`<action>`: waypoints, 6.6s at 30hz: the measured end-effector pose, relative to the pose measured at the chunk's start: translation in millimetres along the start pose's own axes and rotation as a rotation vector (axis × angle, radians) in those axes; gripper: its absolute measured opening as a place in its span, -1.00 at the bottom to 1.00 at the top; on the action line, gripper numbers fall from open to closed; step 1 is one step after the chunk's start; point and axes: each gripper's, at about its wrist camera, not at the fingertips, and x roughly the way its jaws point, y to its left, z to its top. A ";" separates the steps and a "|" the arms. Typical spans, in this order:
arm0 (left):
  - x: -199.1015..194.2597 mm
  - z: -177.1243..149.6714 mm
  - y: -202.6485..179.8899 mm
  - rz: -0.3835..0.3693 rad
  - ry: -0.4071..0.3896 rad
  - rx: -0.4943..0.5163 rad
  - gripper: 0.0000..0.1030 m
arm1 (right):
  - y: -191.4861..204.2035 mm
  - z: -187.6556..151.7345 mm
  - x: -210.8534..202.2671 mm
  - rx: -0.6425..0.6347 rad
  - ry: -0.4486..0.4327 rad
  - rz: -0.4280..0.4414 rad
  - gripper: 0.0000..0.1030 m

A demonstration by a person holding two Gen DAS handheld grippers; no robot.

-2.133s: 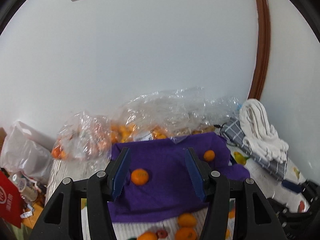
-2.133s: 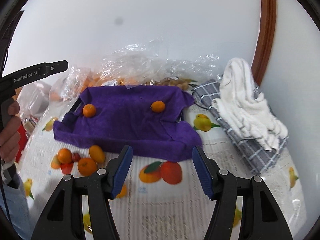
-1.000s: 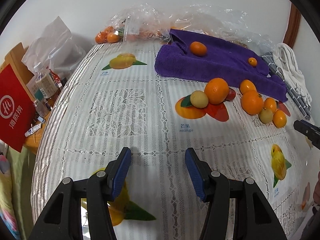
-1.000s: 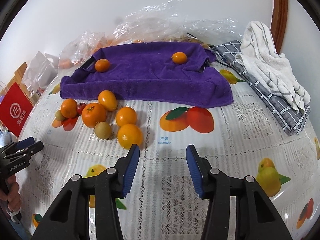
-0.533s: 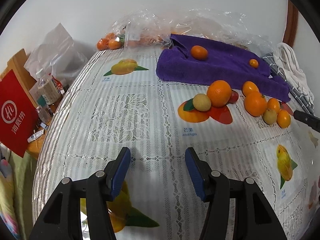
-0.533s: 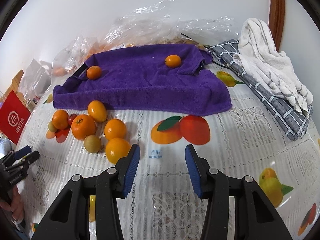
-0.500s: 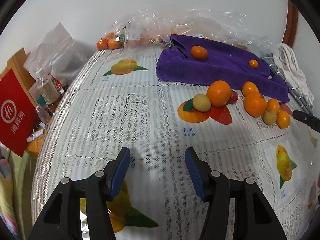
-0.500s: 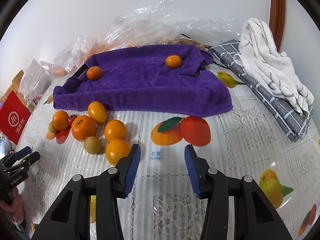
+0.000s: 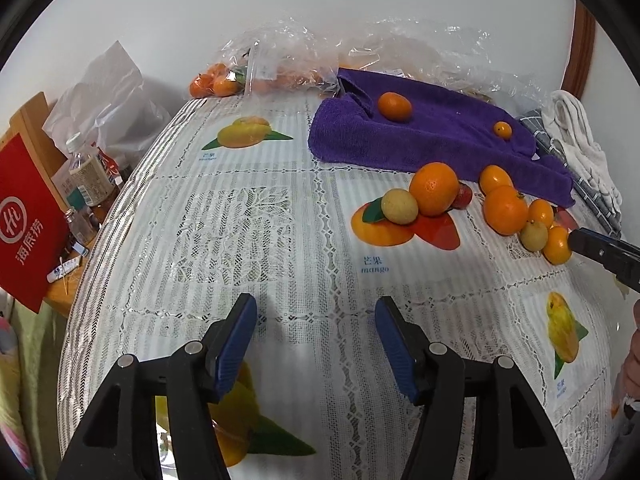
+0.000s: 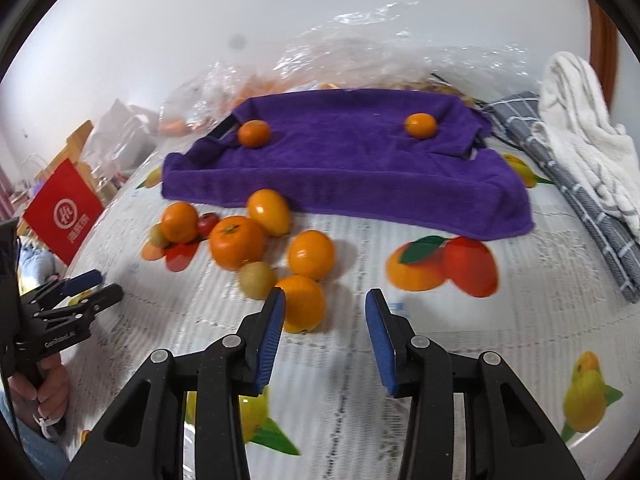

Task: Organize fruits
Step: 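Lower the right gripper onto another orange and close it, then close the left gripper on a small yellow-green fruit while the right gripper holds its orange, then carry the orange and the yellow-green fruit over the purple towel, then open both grippers to drop the fruits onto the purple towel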

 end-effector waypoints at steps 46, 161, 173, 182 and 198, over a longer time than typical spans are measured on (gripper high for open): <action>38.9 47.0 -47.5 -0.047 -0.019 0.096 -0.39 | -45.9 -17.9 2.0 0.034 0.004 -0.140 -0.34; 84.9 134.3 -78.2 -0.180 -0.158 -0.055 -0.51 | -71.4 101.1 73.1 0.053 -0.102 -0.212 -0.35; 85.8 134.4 -79.3 -0.172 -0.155 -0.050 -0.51 | -72.2 100.3 83.8 0.051 -0.065 -0.215 -0.35; 87.1 134.4 -79.8 -0.168 -0.152 -0.044 -0.51 | -70.9 99.8 83.2 0.039 -0.065 -0.207 -0.29; 75.1 131.7 -87.1 -0.194 -0.213 0.003 -0.04 | -68.1 100.3 65.4 0.055 -0.122 -0.190 0.29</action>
